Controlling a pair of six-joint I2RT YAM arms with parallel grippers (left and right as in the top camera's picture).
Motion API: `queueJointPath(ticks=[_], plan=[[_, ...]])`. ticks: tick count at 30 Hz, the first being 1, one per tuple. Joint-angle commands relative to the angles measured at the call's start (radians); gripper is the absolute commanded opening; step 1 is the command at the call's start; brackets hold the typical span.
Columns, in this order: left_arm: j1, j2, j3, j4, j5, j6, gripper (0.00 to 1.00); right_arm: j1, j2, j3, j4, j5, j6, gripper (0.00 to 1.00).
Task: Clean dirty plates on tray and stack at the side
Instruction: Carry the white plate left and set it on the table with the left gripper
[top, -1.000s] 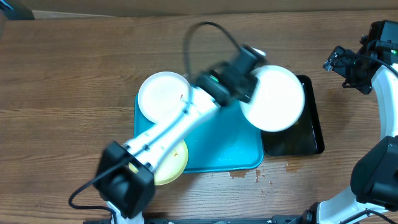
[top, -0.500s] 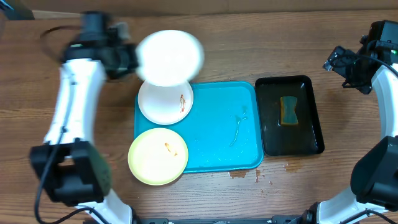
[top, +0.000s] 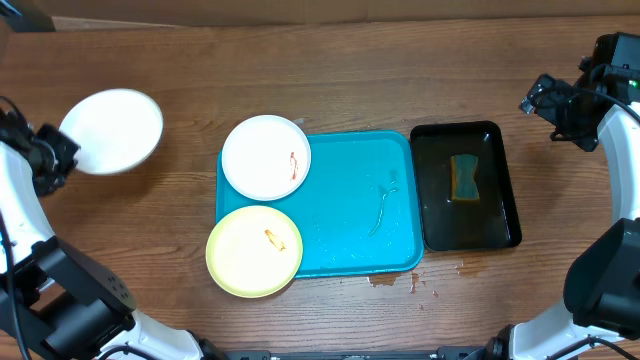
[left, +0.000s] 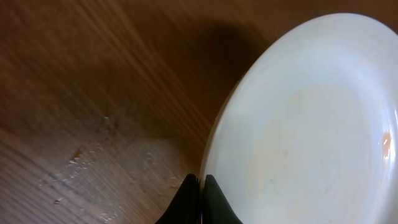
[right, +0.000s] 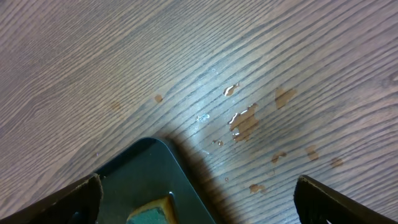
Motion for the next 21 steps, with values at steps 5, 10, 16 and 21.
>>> queueJointPath(ticks=[5, 10, 16, 21], plan=[[-0.008, -0.025, -0.264, 0.192, -0.072, -0.007, 0.04, -0.002, -0.011, 0.011, 0.006, 0.000, 0.005, 1.00], [-0.019, -0.025, -0.364, 0.301, -0.035, -0.006, 0.14, -0.002, -0.011, 0.011, 0.006, 0.000, 0.005, 1.00], [-0.024, -0.025, -0.367, 0.303, 0.167, -0.005, 1.00, -0.002, -0.011, 0.011, 0.005, 0.000, 0.005, 1.00], [-0.042, -0.026, -0.365, 0.301, 0.430, 0.022, 0.88, -0.002, -0.011, 0.011, 0.006, 0.000, 0.005, 1.00]])
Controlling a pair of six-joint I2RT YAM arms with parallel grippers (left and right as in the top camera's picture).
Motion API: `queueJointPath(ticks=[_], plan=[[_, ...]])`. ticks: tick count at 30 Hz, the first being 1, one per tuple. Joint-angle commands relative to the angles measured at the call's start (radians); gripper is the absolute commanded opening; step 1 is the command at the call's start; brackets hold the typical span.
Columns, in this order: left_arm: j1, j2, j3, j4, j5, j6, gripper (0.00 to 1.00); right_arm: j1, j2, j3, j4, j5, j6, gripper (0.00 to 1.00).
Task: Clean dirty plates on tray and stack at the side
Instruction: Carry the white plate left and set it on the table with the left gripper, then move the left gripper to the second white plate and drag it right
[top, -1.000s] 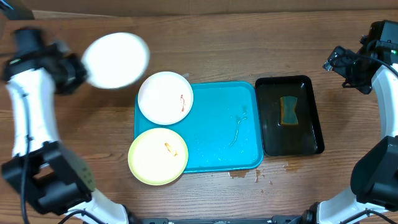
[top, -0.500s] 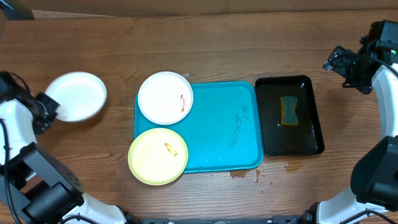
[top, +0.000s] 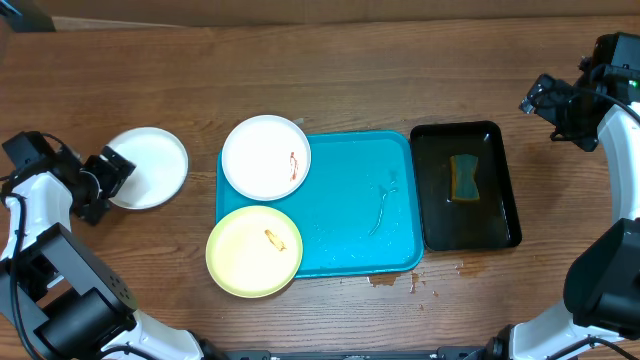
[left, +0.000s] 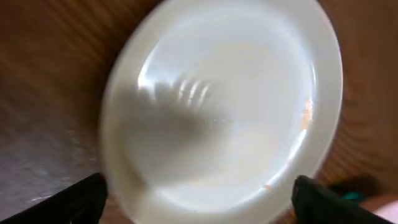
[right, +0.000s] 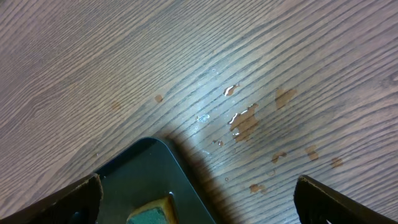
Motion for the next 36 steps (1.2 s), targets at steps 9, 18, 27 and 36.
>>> queueJointPath(ticks=[9, 18, 27, 36], plan=[[-0.233, -0.023, 0.004, -0.013, 0.163, 0.099, 0.85, -0.002, -0.011, 0.011, 0.005, 0.000, 0.004, 1.00], [-0.491, -0.023, 0.095, -0.126, -0.174, 0.110, 0.94, -0.002, -0.011, 0.011, 0.005, 0.000, 0.004, 1.00], [-0.622, -0.022, 0.116, -0.205, -0.269, 0.109, 1.00, -0.002, -0.011, 0.011, 0.005, 0.000, 0.004, 1.00], [-0.638, -0.021, 0.102, -0.180, -0.272, 0.109, 0.85, -0.002, -0.011, 0.011, 0.005, 0.000, 0.004, 1.00]])
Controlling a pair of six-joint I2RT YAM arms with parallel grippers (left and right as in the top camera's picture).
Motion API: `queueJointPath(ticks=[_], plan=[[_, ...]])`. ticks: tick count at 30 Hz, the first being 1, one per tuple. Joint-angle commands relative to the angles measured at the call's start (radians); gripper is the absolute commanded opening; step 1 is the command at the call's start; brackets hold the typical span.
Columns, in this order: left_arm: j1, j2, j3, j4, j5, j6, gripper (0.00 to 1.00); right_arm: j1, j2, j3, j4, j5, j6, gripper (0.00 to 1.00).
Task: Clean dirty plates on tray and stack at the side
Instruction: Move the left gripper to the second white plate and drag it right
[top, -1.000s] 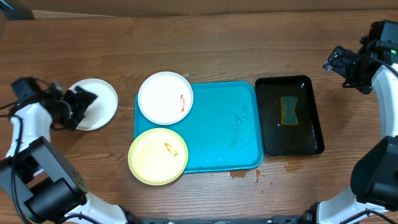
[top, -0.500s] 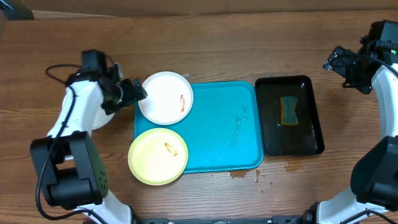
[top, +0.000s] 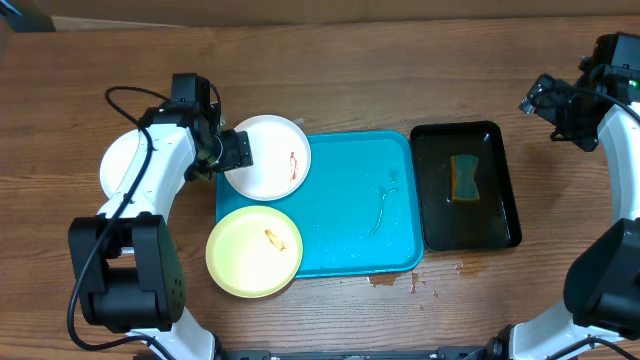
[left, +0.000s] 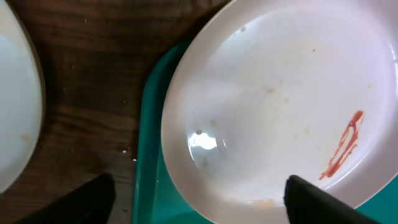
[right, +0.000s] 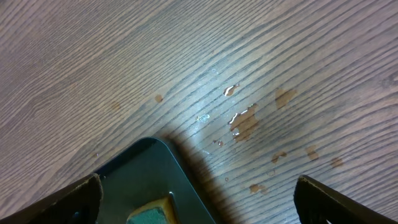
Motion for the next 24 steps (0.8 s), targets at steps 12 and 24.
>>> queueJointPath(ticks=[12, 24], plan=[[-0.002, -0.021, -0.116, 0.152, -0.077, 0.015, 0.67, -0.002, -0.011, 0.011, 0.005, 0.000, 0.005, 1.00], [-0.003, -0.021, -0.189, 0.196, -0.028, -0.052, 0.49, -0.002, -0.011, 0.011, 0.006, 0.000, 0.005, 1.00]])
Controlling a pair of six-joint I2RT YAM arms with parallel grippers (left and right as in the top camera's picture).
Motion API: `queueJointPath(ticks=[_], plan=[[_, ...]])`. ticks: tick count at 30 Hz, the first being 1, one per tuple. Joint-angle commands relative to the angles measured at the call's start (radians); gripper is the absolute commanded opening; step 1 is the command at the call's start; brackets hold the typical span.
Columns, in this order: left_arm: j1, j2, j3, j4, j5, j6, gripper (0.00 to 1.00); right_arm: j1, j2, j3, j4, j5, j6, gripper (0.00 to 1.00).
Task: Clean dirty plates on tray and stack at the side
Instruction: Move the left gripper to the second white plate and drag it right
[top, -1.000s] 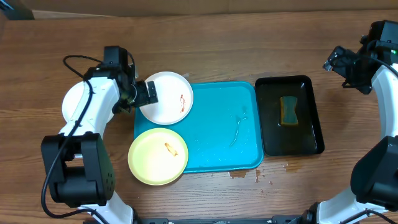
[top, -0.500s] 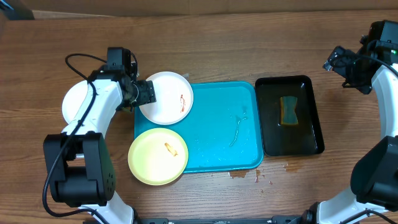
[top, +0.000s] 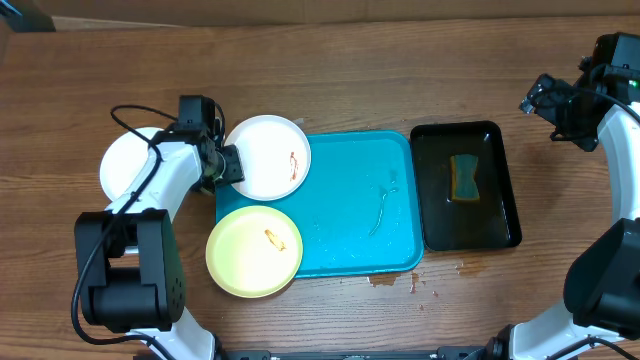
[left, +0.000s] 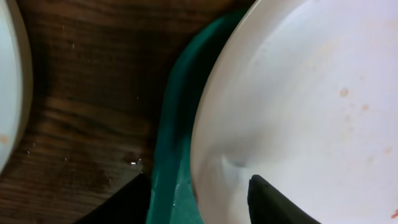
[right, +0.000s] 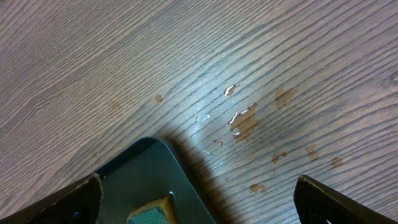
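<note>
A white plate (top: 265, 157) streaked with red sauce rests on the back left corner of the teal tray (top: 360, 210). My left gripper (top: 226, 165) is open at that plate's left rim. In the left wrist view the left gripper (left: 199, 190) straddles the white plate's rim (left: 205, 143) and the tray edge (left: 171, 155). A yellow plate (top: 254, 250) with an orange smear overhangs the tray's front left corner. A white plate (top: 122, 166) lies on the table at the left. My right gripper (top: 549, 101) hangs open at the far right.
A black tray (top: 500, 215) of dark liquid with a green-and-yellow sponge (top: 464, 176) stands right of the teal tray. Its corner (right: 146, 168) shows below the right gripper (right: 198, 186). Brown drops (right: 245, 121) spot the wooden table.
My left gripper has come closer to the sauce-stained plate's left rim, and its jaws have narrowed around the rim and tray edge. The right arm has not moved.
My left gripper was shut on a white plate's rim, held at the far left. Then that plate lay on the table and the gripper was open over it. Later the gripper was open at the stained plate on the tray, and now it straddles that rim.
</note>
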Motion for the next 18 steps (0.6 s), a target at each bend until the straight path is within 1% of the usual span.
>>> queueJointPath(ticks=[1, 3, 6, 9, 14, 18], plan=[[-0.003, -0.021, -0.010, 0.007, 0.056, -0.019, 0.44, -0.002, -0.011, 0.011, 0.005, 0.000, 0.005, 1.00], [-0.004, -0.021, -0.010, 0.007, 0.125, -0.019, 0.40, -0.002, -0.011, 0.011, 0.005, 0.000, 0.005, 1.00], [-0.014, -0.021, -0.010, 0.014, 0.235, -0.019, 0.39, -0.002, -0.011, 0.011, 0.005, 0.000, 0.005, 1.00], [-0.042, -0.022, -0.010, 0.023, 0.303, -0.019, 0.40, -0.002, -0.011, 0.011, 0.005, 0.000, 0.005, 1.00], [-0.132, -0.021, -0.010, 0.023, 0.314, -0.019, 0.42, -0.002, -0.011, 0.011, 0.005, 0.000, 0.005, 1.00], [-0.234, -0.021, -0.010, 0.028, 0.306, -0.019, 0.44, -0.002, -0.011, 0.011, 0.005, 0.000, 0.005, 1.00]])
